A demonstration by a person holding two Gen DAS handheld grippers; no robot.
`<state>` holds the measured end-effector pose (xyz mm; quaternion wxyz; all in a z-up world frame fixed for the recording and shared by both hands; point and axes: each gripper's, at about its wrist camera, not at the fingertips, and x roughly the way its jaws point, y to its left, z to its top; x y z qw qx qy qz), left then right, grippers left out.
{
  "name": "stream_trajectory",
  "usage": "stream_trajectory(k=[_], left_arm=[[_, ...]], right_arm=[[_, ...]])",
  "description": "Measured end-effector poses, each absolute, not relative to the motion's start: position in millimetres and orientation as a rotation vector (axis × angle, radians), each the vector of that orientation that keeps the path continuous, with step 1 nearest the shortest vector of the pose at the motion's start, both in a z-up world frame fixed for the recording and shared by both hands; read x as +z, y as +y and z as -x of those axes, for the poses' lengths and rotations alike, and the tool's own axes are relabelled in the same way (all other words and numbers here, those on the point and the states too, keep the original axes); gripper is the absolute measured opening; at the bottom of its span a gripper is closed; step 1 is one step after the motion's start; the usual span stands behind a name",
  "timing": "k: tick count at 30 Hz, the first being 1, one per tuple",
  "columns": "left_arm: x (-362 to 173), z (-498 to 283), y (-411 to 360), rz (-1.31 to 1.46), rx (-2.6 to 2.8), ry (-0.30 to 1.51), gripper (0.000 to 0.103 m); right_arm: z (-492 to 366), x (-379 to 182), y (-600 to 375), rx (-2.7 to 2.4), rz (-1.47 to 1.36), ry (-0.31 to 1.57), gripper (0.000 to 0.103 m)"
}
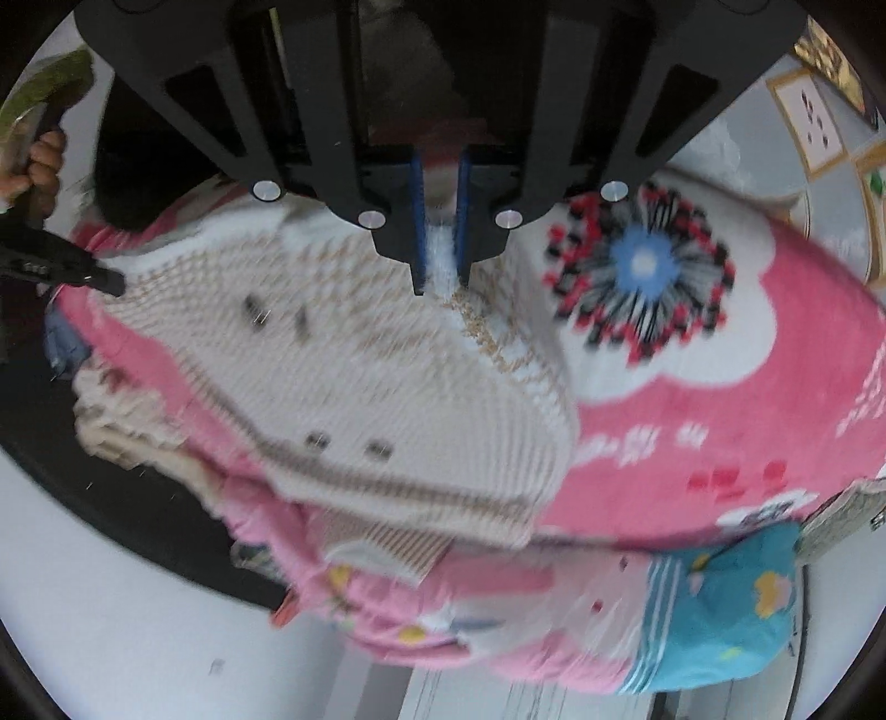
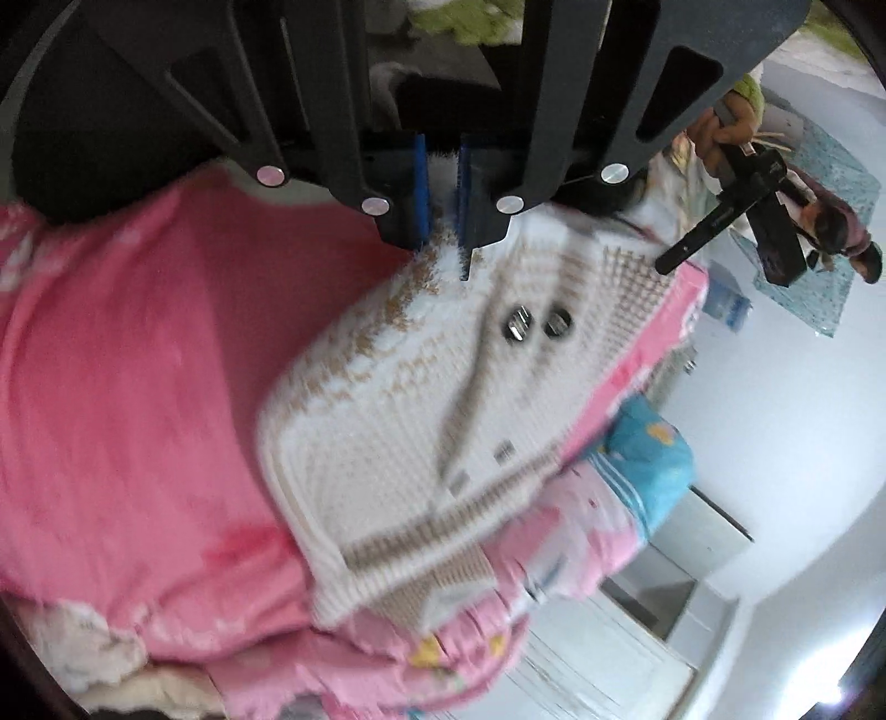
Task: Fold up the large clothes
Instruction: 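Lift the coat hem with both tools and fold it toward the collar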
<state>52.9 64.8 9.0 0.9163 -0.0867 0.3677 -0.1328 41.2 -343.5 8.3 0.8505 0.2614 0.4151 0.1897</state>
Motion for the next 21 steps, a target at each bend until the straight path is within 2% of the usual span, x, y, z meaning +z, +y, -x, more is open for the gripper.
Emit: stream_trajectory(k=[7, 12, 17, 21], left_arm=[[44, -108, 73, 0.222, -0.265, 0.668, 0.008], [54, -179, 80, 0.212, -0.211, 0.627, 0.008], [37, -251, 83, 0.184, -0.124, 0.679, 0.008], [-2, -306, 80, 0.163, -0.077, 0.803, 0.011]], right_arm=[[-105, 46, -344, 0.418, -0.520, 0.757, 0.008], [-167, 58, -350, 0.399, -0.552, 0.693, 0.008], [-230, 36, -361, 0.338, -0.586, 0.711, 0.008], [-273, -7, -371, 0.271, -0.616, 0.794, 0.008]])
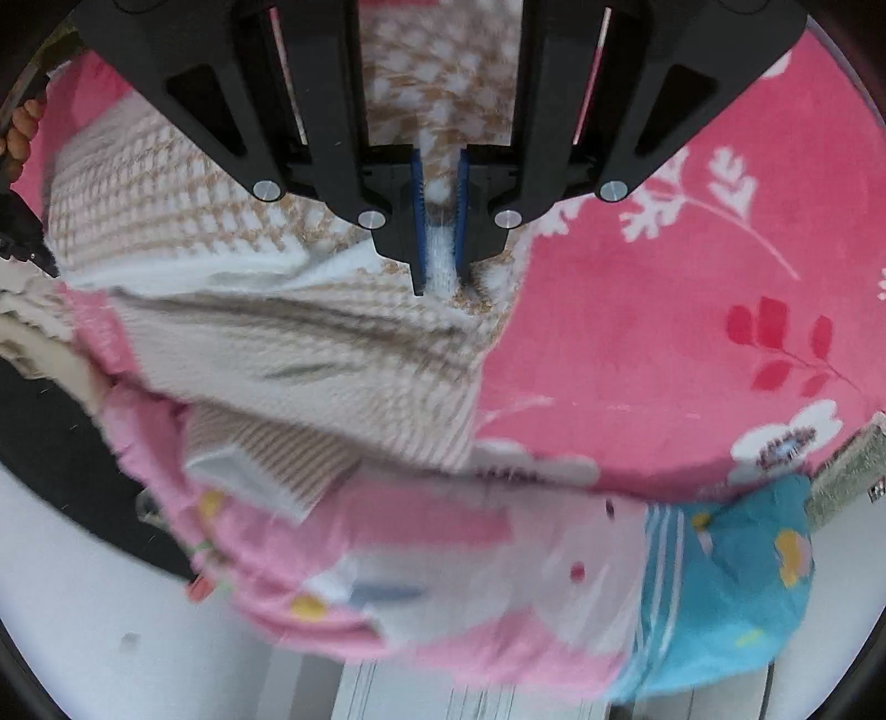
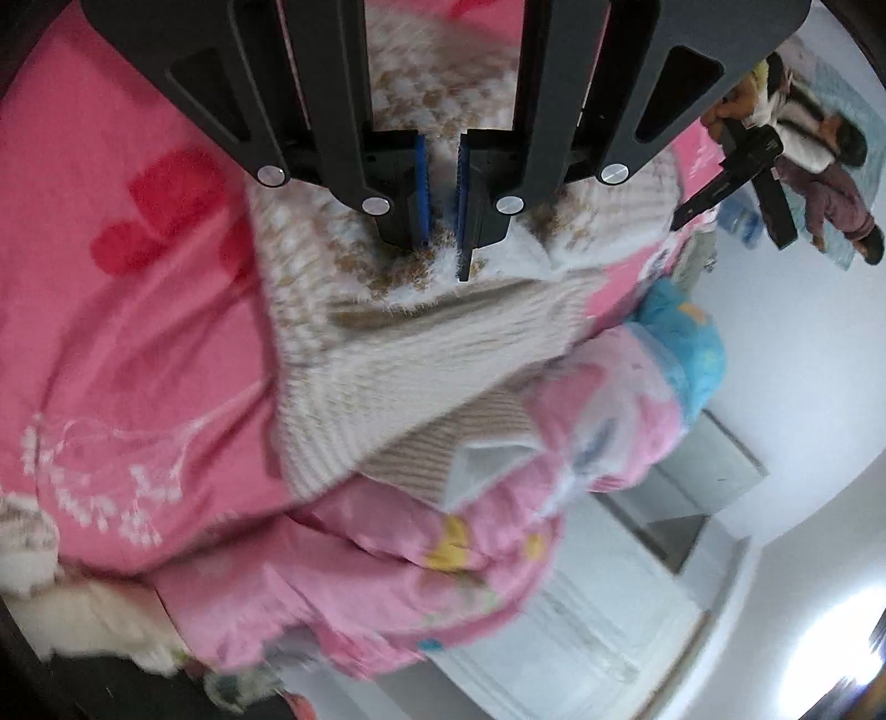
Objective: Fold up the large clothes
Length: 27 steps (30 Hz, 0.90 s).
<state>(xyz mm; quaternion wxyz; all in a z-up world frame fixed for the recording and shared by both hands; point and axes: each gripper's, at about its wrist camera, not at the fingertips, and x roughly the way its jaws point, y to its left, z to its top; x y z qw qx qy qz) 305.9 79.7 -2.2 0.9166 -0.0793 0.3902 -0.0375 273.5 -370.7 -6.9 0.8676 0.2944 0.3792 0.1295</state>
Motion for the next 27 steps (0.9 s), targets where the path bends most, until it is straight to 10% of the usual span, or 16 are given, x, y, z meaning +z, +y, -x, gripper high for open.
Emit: stream_trajectory(k=[6, 9, 12, 27], left_arm=[[-23, -322, 77, 0.148, -0.073, 0.874, 0.022], [-3, -297, 83, 0.145, -0.056, 0.795, 0.063], [15, -268, 91, 0.133, -0.048, 0.753, 0.064], [-68, -195, 121, 0.663, -0.210, 0.974, 0.064]], right_arm=[[-299, -52, -380, 0.270, -0.714, 0.905, 0.013], [-289, -38, -386, 0.300, -0.742, 0.893, 0.047], [-269, -17, -393, 0.264, -0.713, 0.853, 0.071], [-145, -40, -391, 0.226, -0.712, 0.977, 0.073]])
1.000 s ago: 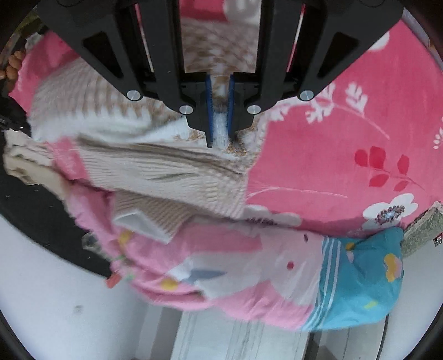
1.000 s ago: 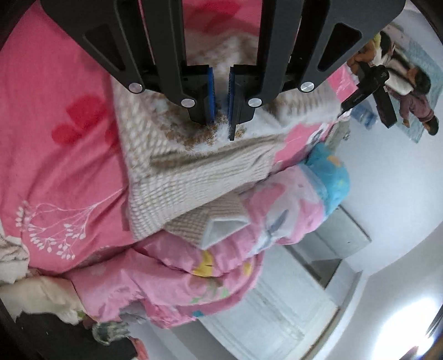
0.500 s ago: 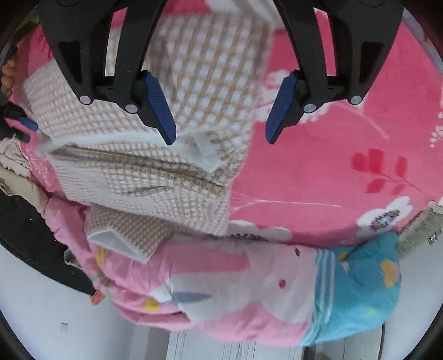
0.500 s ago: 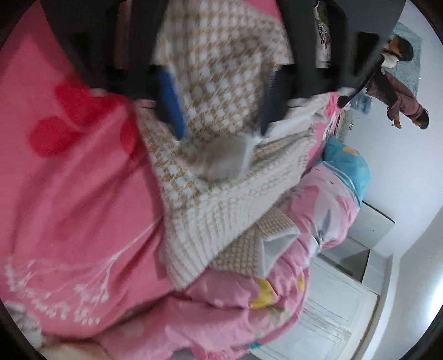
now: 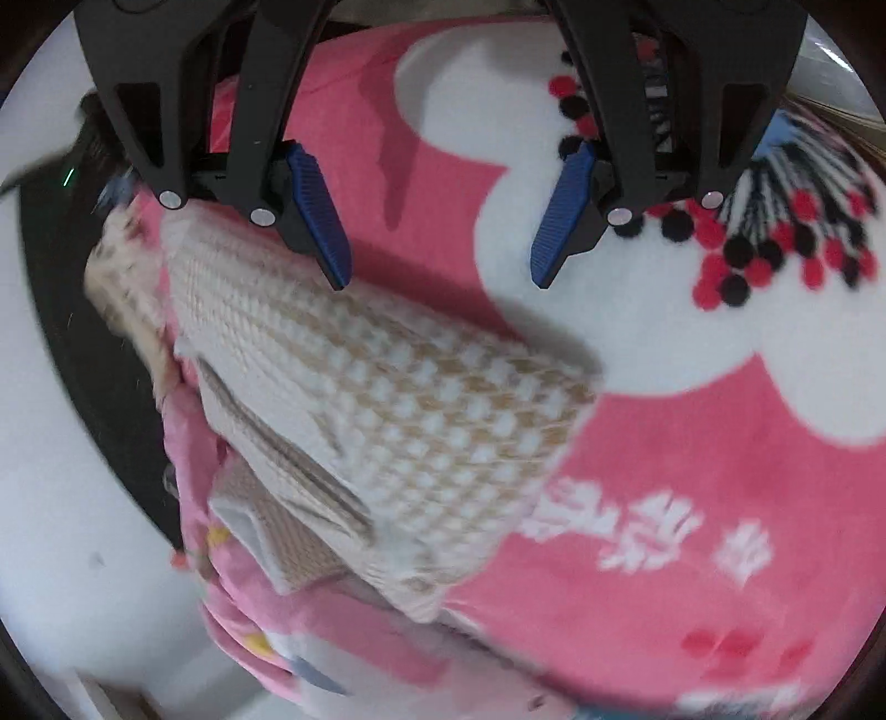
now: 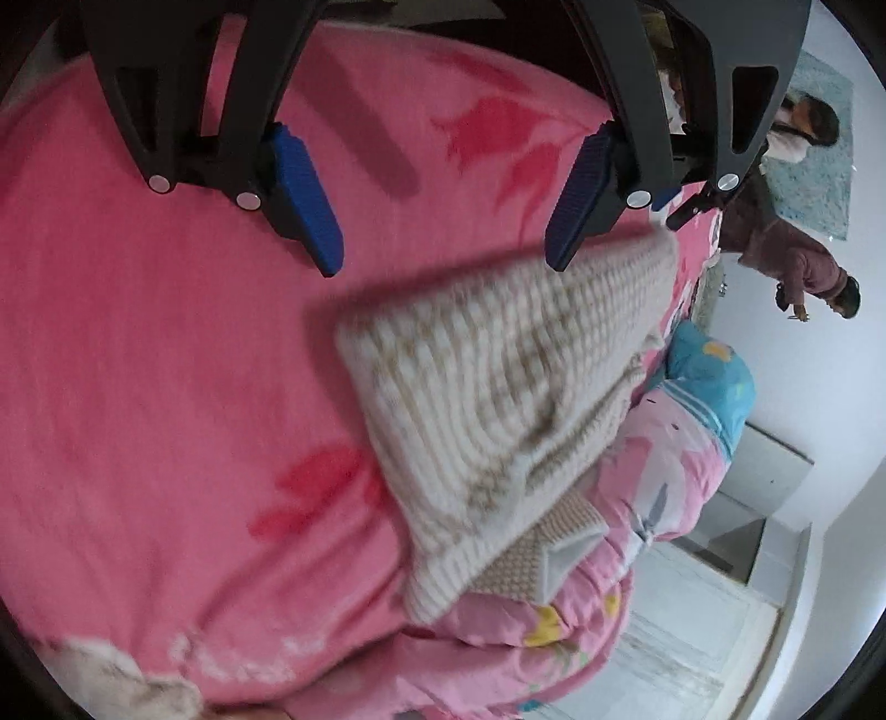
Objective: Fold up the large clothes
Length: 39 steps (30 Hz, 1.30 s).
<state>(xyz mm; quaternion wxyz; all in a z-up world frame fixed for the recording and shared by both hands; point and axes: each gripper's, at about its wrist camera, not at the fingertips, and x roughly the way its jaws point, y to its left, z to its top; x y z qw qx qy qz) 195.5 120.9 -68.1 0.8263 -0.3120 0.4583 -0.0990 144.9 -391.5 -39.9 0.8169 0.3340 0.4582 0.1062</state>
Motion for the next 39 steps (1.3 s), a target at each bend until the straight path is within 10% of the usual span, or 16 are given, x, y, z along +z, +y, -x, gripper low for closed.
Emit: stream_trajectory(k=[13, 19, 23, 32, 39], left_arm=[[-79, -234, 134, 0.907, -0.074, 0.784, 0.064], [-44, -251, 89, 0.456, 0.100, 0.792, 0.018], [5, -222, 44, 0.102, 0.111, 0.643, 0.010], [58, -128, 33, 0.048, -0.014, 0.605, 0.009], [0, -57, 74, 0.251, -0.111, 0.837, 0.017]], right_arm=[[-201, -60, -384, 0.124, -0.729, 0.831, 0.066], [-217, -37, -355, 0.035, -0.404, 0.836, 0.021], [-203, 6, -349, 0.047, -0.288, 0.783, 0.011], [-123, 54, -384, 0.105, -0.330, 0.727, 0.010], [-62, 2, -404, 0.177, -0.423, 0.882, 0.025]])
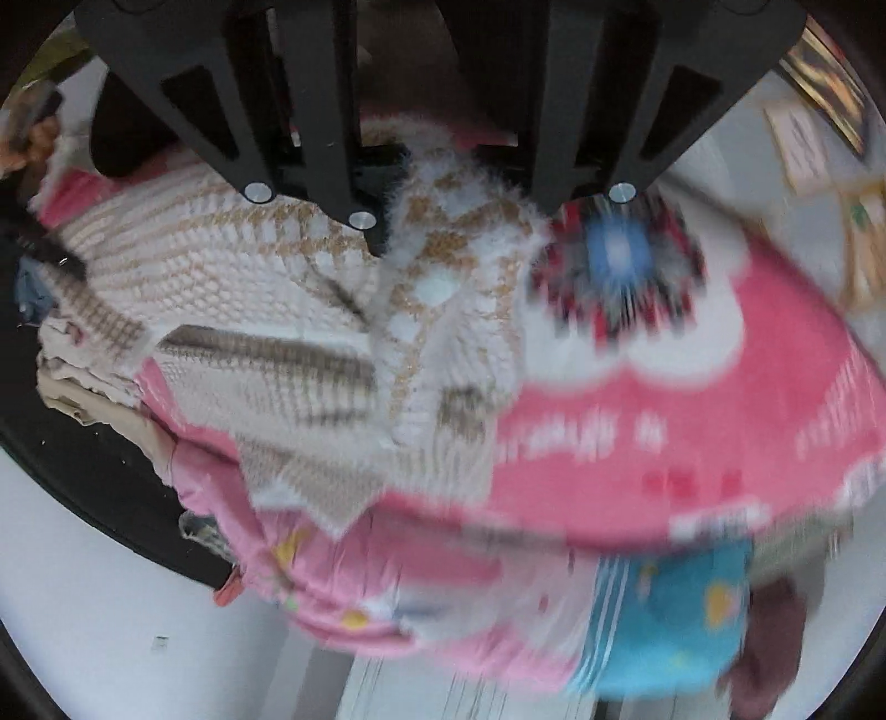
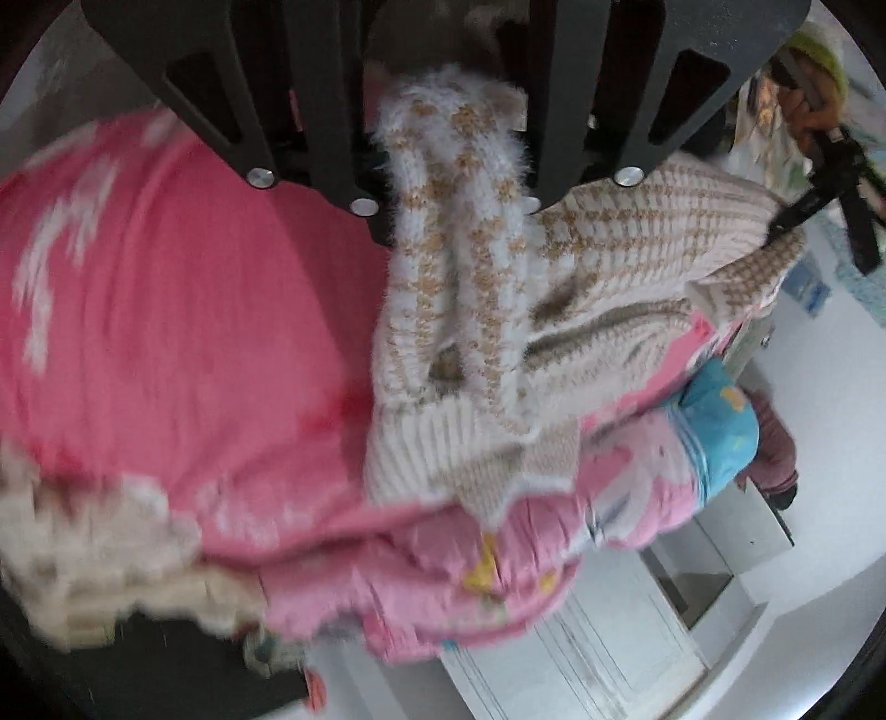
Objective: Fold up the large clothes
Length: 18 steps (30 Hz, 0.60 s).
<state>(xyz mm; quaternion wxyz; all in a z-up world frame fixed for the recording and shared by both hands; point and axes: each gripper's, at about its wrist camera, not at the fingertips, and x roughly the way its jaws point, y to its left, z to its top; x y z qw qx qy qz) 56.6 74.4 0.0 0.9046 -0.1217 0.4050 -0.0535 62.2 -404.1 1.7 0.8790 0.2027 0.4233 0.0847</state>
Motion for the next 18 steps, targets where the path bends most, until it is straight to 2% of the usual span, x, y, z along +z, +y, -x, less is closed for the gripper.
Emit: stream_trajectory(k=[3, 5, 9, 13, 18], left_arm=[[-39, -63, 93, 0.351, -0.114, 0.923, 0.026], [-45, -61, 105, 0.407, -0.098, 0.938, 0.037], [-23, -42, 136, 0.446, -0.034, 0.808, 0.050], [-7, -35, 140, 0.401, -0.014, 0.752, 0.050], [1, -48, 90, 0.314, -0.189, 0.781, 0.050]], right_arm=[[-69, -42, -424, 0.167, -0.495, 0.992, 0.037], [-65, -53, -446, 0.233, -0.671, 1.008, 0.038], [-41, -38, -475, 0.209, -0.763, 0.955, 0.053], [-19, -11, -487, 0.055, -0.723, 0.866, 0.056], [-20, 21, -448, 0.133, -0.617, 0.814, 0.056]])
